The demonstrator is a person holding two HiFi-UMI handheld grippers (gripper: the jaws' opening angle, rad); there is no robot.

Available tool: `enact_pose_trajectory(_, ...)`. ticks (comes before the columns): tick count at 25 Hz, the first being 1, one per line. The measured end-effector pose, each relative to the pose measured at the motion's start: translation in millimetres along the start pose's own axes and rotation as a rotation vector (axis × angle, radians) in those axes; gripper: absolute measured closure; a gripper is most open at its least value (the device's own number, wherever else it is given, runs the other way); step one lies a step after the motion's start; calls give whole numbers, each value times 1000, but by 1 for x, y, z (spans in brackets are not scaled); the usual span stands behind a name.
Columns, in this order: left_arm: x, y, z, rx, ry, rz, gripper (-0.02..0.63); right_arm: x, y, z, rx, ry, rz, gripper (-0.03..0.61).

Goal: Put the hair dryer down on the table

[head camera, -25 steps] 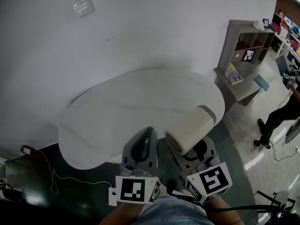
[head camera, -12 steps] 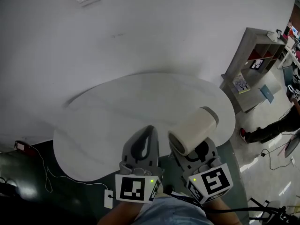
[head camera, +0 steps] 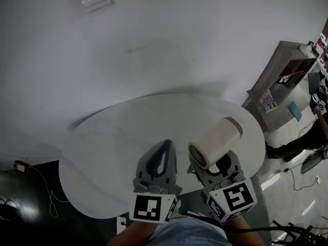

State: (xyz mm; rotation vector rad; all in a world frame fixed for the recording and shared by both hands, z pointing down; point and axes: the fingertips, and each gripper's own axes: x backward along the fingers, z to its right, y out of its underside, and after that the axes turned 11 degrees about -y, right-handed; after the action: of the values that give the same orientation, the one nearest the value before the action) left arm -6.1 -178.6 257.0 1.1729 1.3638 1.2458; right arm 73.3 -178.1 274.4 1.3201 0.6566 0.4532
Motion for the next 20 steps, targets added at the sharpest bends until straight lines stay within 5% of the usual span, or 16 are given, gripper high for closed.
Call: enact_pose_trajectory(20, -78, 20, -53, 28, -20, -59, 597, -89, 19, 42, -23, 6, -135, 350)
